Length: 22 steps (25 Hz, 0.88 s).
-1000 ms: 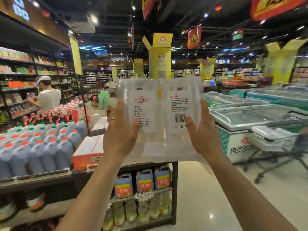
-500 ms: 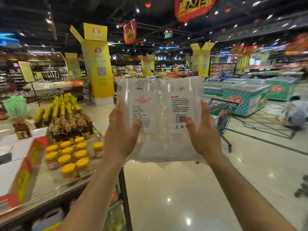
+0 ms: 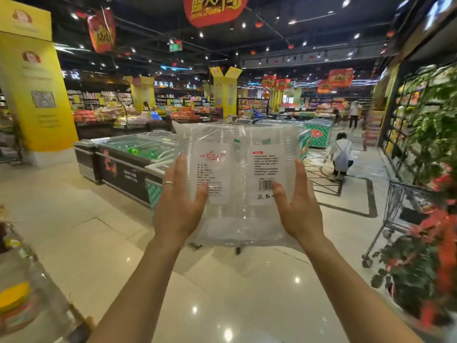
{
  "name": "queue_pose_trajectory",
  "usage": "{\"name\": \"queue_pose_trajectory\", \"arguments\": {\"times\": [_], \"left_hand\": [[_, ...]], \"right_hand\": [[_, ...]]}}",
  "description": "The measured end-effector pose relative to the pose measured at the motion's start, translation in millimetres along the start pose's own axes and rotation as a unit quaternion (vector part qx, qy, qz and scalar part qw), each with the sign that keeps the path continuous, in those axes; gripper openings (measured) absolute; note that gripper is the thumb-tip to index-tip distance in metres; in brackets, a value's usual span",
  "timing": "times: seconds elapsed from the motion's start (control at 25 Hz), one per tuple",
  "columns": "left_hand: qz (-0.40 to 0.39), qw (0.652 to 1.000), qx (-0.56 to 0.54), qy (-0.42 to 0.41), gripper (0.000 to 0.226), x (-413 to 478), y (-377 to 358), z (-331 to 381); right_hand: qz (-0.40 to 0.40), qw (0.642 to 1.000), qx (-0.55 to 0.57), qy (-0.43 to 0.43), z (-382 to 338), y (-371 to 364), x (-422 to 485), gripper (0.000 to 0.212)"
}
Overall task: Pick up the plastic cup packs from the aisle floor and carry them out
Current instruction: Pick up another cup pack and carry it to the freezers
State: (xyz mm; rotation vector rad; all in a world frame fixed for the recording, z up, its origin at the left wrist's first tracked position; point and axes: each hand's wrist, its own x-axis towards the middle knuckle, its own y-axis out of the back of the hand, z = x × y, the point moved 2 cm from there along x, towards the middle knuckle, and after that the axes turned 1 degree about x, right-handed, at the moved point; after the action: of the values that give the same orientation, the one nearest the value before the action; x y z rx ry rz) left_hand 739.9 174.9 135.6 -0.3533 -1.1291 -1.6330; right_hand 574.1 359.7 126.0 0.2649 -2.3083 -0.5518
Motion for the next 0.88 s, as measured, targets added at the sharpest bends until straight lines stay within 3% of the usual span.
{"name": "queue_pose_trajectory", "arguments": {"times": [0.36,0.88], "left_hand": [[-0.018,0.998,-0.037,-0.045,0.076,89,-122,-17],[-0.018,0.999,-0.016,-0.025,0.075,243,-376,11]], "right_hand": [[0.041,0.998,-0.03,-0.022,69,-47,97,0.068],[0.05,0.998,-0.006,-0.023,257,-112,330,0.07]]}}
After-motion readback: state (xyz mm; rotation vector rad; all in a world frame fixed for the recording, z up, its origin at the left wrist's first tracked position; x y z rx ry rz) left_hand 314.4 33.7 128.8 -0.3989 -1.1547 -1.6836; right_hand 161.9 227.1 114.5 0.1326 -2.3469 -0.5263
